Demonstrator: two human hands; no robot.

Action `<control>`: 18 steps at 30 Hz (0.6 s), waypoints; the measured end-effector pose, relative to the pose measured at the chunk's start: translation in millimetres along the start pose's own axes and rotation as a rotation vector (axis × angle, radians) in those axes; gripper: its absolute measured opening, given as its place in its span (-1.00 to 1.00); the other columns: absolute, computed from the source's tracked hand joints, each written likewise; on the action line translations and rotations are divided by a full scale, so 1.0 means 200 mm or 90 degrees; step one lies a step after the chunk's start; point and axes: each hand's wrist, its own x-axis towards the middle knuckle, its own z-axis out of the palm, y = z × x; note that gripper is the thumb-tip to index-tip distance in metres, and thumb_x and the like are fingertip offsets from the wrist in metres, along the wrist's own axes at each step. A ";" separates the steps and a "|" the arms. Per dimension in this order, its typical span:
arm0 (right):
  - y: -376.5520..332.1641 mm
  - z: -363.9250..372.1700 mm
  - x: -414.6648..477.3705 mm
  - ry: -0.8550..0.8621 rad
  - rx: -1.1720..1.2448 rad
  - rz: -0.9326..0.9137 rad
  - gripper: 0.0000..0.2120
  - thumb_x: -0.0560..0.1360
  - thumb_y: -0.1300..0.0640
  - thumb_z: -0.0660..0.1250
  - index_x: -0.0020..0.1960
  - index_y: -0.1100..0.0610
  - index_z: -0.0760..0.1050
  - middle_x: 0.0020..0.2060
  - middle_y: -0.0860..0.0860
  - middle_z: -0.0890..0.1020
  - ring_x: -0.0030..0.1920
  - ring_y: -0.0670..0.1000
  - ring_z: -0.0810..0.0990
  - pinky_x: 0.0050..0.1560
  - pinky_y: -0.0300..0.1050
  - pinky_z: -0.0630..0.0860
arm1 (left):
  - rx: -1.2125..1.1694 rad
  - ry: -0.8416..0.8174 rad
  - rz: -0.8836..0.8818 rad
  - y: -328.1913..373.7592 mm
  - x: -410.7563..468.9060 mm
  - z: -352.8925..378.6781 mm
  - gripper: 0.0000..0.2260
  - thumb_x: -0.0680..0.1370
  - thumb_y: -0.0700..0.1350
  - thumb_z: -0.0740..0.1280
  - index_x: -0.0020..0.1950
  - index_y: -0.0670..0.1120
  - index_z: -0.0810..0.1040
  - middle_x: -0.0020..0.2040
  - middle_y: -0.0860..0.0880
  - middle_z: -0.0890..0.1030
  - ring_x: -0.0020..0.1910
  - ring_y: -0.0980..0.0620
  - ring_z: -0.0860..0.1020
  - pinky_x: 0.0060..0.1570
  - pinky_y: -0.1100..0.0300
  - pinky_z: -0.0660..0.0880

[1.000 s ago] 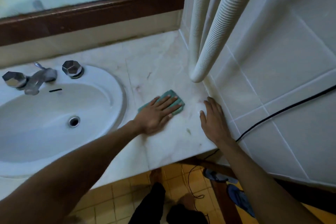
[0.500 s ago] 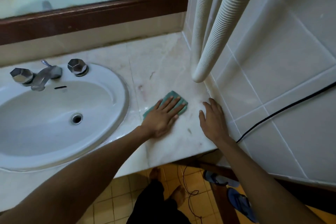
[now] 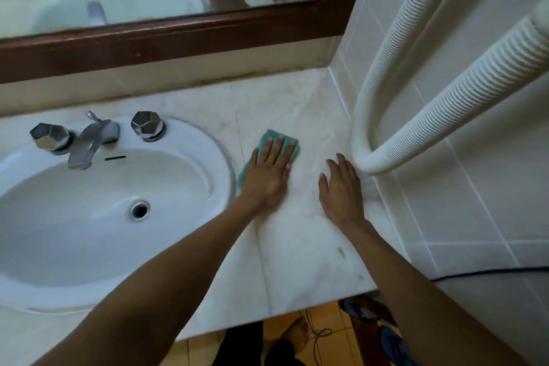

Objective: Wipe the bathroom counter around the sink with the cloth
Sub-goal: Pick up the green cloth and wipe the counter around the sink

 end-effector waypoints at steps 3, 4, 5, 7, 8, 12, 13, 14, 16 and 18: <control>-0.08 0.04 0.13 -0.002 -0.007 0.016 -0.56 0.63 0.08 0.16 0.45 0.25 0.34 0.50 0.22 0.29 0.50 0.20 0.27 0.48 0.08 0.20 | 0.020 -0.030 0.044 -0.08 -0.09 -0.03 -0.52 0.72 0.10 -0.12 0.66 0.14 -0.08 0.66 0.09 -0.07 0.64 0.03 -0.14 0.59 -0.02 -0.17; -0.10 0.06 0.17 -0.009 -0.012 0.019 -0.55 0.63 0.07 0.15 0.47 0.24 0.31 0.52 0.22 0.27 0.51 0.19 0.24 0.50 0.08 0.18 | 0.028 -0.030 0.046 -0.10 -0.06 -0.03 -0.51 0.72 0.10 -0.13 0.66 0.13 -0.07 0.66 0.09 -0.06 0.64 0.03 -0.13 0.59 -0.02 -0.15; -0.12 0.07 0.22 -0.014 -0.017 0.020 -0.53 0.64 0.06 0.14 0.49 0.23 0.29 0.53 0.21 0.24 0.53 0.18 0.21 0.51 0.09 0.17 | 0.033 -0.025 0.042 -0.11 -0.01 -0.04 -0.51 0.71 0.11 -0.13 0.66 0.13 -0.06 0.66 0.08 -0.04 0.64 0.02 -0.12 0.59 -0.03 -0.14; -0.16 0.10 0.31 -0.019 -0.024 0.024 -0.51 0.64 0.04 0.13 0.51 0.22 0.25 0.55 0.20 0.20 0.54 0.18 0.18 0.51 0.11 0.15 | 0.027 -0.019 0.032 -0.16 0.16 -0.08 -0.51 0.71 0.11 -0.12 0.66 0.13 -0.05 0.67 0.06 -0.02 0.64 0.01 -0.10 0.59 -0.04 -0.12; -0.17 0.11 0.35 -0.019 -0.025 0.030 -0.51 0.64 0.04 0.13 0.51 0.21 0.24 0.55 0.20 0.19 0.55 0.18 0.16 0.52 0.12 0.15 | 0.024 -0.019 0.028 -0.20 0.26 -0.11 -0.51 0.71 0.11 -0.11 0.66 0.13 -0.04 0.67 0.05 -0.01 0.64 0.00 -0.09 0.59 -0.05 -0.12; -0.20 0.14 0.49 0.001 -0.031 0.041 -0.52 0.63 0.04 0.16 0.49 0.24 0.27 0.53 0.24 0.22 0.52 0.23 0.20 0.50 0.15 0.17 | 0.052 -0.047 0.019 -0.45 0.59 -0.29 -0.51 0.72 0.10 -0.08 0.66 0.13 -0.04 0.67 0.04 -0.03 0.64 -0.03 -0.07 0.57 -0.08 -0.09; -0.20 0.15 0.51 0.009 -0.034 0.042 -0.52 0.63 0.05 0.16 0.47 0.25 0.29 0.52 0.25 0.24 0.51 0.24 0.22 0.49 0.17 0.19 | 0.057 -0.048 0.019 -0.51 0.63 -0.33 -0.51 0.72 0.10 -0.09 0.66 0.14 -0.04 0.67 0.05 -0.04 0.64 -0.03 -0.08 0.57 -0.08 -0.09; -0.21 0.15 0.54 0.012 -0.036 0.046 -0.52 0.63 0.05 0.16 0.47 0.26 0.29 0.52 0.26 0.24 0.51 0.25 0.22 0.49 0.17 0.20 | 0.059 -0.041 0.016 -0.58 0.65 -0.36 -0.51 0.71 0.11 -0.10 0.66 0.14 -0.04 0.67 0.05 -0.04 0.64 -0.03 -0.08 0.58 -0.08 -0.09; -0.23 0.16 0.58 0.016 -0.038 0.055 -0.52 0.63 0.04 0.16 0.47 0.26 0.28 0.52 0.26 0.24 0.51 0.25 0.22 0.49 0.18 0.19 | 0.060 -0.011 -0.018 -0.72 0.64 -0.41 -0.52 0.71 0.11 -0.11 0.66 0.14 -0.03 0.67 0.03 -0.02 0.64 -0.05 -0.06 0.58 -0.10 -0.07; -0.24 0.17 0.62 0.024 -0.037 0.065 -0.51 0.63 0.03 0.15 0.47 0.27 0.28 0.52 0.26 0.23 0.52 0.25 0.20 0.50 0.19 0.18 | 0.062 0.015 -0.081 -0.80 0.62 -0.43 -0.52 0.71 0.09 -0.11 0.66 0.12 -0.02 0.67 -0.01 0.03 0.64 -0.08 -0.03 0.57 -0.11 -0.05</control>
